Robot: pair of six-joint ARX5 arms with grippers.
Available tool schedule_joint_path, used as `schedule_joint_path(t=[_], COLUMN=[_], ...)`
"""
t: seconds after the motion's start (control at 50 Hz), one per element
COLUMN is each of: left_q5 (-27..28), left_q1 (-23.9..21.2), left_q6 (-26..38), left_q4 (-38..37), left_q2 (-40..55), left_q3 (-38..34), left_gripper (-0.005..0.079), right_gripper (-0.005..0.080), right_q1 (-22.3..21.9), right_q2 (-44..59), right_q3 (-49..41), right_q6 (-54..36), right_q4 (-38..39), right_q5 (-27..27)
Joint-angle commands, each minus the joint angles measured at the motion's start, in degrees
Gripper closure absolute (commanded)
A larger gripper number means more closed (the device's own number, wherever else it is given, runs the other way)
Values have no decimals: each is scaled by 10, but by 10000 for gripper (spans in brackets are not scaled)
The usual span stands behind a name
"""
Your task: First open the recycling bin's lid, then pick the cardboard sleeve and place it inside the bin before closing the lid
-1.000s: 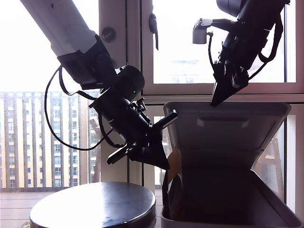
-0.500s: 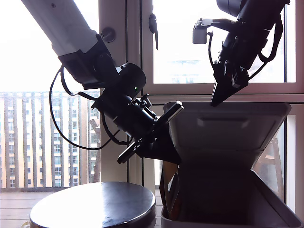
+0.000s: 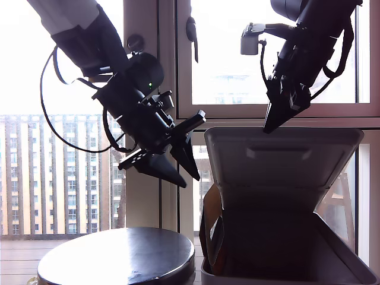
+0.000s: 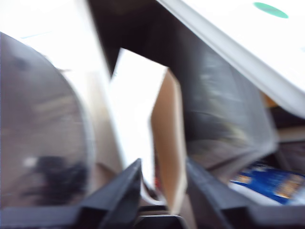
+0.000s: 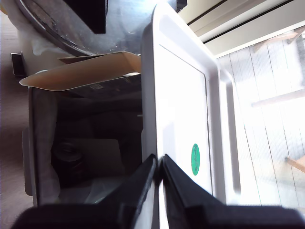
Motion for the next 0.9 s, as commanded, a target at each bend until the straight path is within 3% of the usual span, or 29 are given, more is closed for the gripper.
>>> schedule_joint_path(t=[0.0,0.38,0.8,0.88], left_q5=[-11,-101,-128,-128], left_q1=[-19,-51,-51,-53], left_q6=[5,7,4,0], left_q4=[4,60,97,104], left_q2=[15,50,78,83], left_q3=[-3,-3,-3,-3], left_gripper=[294,295,301,336], right_gripper=[765,765,765,765], right_q1=[-6,-6,-6,-6], right_q2=[-5,-5,-5,-5], right_q3=[17,17,17,17], right_q6=[2,2,2,2], right_q4=[11,11,12,12], right_q5=[5,5,5,5])
